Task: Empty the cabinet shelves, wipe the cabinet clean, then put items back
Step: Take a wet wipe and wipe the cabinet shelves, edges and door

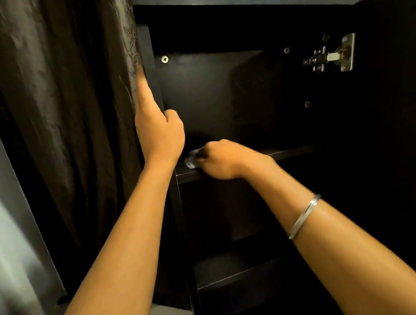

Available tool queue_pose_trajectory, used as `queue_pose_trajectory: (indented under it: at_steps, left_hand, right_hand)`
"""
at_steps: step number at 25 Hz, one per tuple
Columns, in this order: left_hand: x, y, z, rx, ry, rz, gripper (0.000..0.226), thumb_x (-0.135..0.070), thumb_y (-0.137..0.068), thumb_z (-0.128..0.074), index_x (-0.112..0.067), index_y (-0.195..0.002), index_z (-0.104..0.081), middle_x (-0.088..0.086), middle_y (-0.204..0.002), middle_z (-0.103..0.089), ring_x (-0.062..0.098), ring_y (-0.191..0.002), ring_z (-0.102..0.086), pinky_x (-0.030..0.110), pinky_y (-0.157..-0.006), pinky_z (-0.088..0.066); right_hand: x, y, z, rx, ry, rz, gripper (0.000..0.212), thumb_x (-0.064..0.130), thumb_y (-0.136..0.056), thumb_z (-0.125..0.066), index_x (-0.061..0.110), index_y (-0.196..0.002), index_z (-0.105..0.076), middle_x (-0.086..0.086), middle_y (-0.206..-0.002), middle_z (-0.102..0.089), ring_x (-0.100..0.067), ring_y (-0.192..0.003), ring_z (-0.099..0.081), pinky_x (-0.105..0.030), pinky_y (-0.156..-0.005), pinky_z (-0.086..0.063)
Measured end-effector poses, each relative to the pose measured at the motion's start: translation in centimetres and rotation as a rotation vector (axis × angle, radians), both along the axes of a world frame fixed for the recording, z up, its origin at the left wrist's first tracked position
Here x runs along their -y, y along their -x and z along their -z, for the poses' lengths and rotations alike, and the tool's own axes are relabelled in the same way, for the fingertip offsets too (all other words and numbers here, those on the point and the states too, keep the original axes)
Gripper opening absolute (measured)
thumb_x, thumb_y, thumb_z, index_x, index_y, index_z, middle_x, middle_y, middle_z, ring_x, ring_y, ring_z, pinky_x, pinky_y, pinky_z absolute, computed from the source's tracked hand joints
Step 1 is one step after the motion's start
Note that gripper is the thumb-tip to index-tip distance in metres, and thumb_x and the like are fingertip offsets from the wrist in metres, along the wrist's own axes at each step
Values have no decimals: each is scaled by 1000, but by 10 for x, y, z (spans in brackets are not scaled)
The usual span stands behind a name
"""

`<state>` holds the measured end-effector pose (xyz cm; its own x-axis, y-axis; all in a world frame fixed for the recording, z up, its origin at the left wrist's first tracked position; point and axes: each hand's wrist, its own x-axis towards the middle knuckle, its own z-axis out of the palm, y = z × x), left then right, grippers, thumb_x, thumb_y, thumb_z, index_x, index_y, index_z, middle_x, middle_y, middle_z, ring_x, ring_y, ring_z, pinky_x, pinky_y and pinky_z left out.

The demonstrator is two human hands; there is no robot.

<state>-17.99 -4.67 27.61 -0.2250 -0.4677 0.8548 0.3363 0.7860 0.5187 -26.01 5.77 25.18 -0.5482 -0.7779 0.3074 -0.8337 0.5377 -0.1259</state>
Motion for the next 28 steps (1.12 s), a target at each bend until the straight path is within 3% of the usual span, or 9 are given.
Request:
queue_pose_trajectory:
  at_steps: [2, 6, 9, 12, 14, 16, 20, 24, 28]
  left_hand:
    - [4, 1, 6, 19, -41, 22, 80, 5, -88, -48, -21, -158, -19, -1, -164, -25, 17, -149, -27, 27, -120, -29]
    - [13, 7, 19, 75, -59, 57, 84, -4, -83, -46, -39, -154, -19, -6, -163, -24, 47, -133, -47, 59, -104, -47]
    - [12, 10, 18, 49, -61, 45, 85, -3, -83, -46, -41, -152, -16, -6, -163, -24, 48, -130, -50, 58, -100, -50]
    - [10, 12, 20, 39, -77, 35, 84, -1, -84, -47, -36, -154, -16, -3, -163, -25, 45, -128, -53, 55, -100, -52]
    - [10, 12, 20, 33, -84, 40, 84, 0, -84, -47, -34, -155, -17, -1, -163, -27, 42, -130, -52, 54, -101, -51]
    - [11, 11, 19, 26, -77, 39, 84, 0, -82, -46, -31, -155, -19, 0, -162, -29, 38, -135, -49, 52, -105, -49]
    - [12, 7, 19, 15, -52, 45, 88, -1, -79, -46, -37, -154, -18, -4, -162, -28, 41, -131, -52, 52, -102, -51]
    - [11, 8, 19, 33, -83, 30, 91, 7, -83, -48, -40, -154, -15, -2, -163, -25, 47, -126, -54, 52, -93, -57]
    - [10, 10, 20, 30, -64, 21, 90, 5, -82, -48, -41, -152, -14, -1, -163, -26, 48, -126, -53, 56, -95, -54]
  right_hand:
    - [11, -28, 5, -56, 8, -190, 36, 35, -99, -42, 19, -125, -62, -10, -117, -67, -31, -104, -63, -38, -87, -51]
    - [-55, -33, 44, -347, 263, -224, 35, 27, -93, -44, 24, -122, -64, 3, -121, -68, -24, -109, -64, -40, -81, -56]
    - [-121, 23, 64, -451, 476, 17, 34, 0, -84, -63, 14, -114, -71, -4, -119, -70, -29, -107, -67, -43, -87, -58]
    - [-131, 43, 68, -410, 563, 142, 31, -5, -85, -57, 11, -106, -74, -5, -109, -73, -29, -101, -69, -44, -88, -57]
    - [-88, 15, 69, -463, 567, 48, 34, 7, -82, -45, 16, -101, -72, 1, -108, -72, -23, -101, -65, -35, -91, -52]
    - [-28, -24, 77, -459, 555, -130, 33, 6, -81, -51, 14, -106, -72, -1, -113, -71, -20, -106, -61, -27, -100, -44]
    - [-10, -22, 80, -495, 630, -274, 33, 0, -79, -61, 8, -109, -74, -7, -113, -73, -22, -107, -66, -38, -107, -42]
    - [-117, 54, 77, -413, 748, 59, 27, -8, -79, -70, 11, -96, -78, -6, -99, -76, -23, -94, -73, -48, -106, -44]
    - [-127, 49, 75, -290, 813, 213, 22, -1, -85, -68, 15, -97, -78, -5, -102, -76, -23, -100, -71, -33, -111, -35]
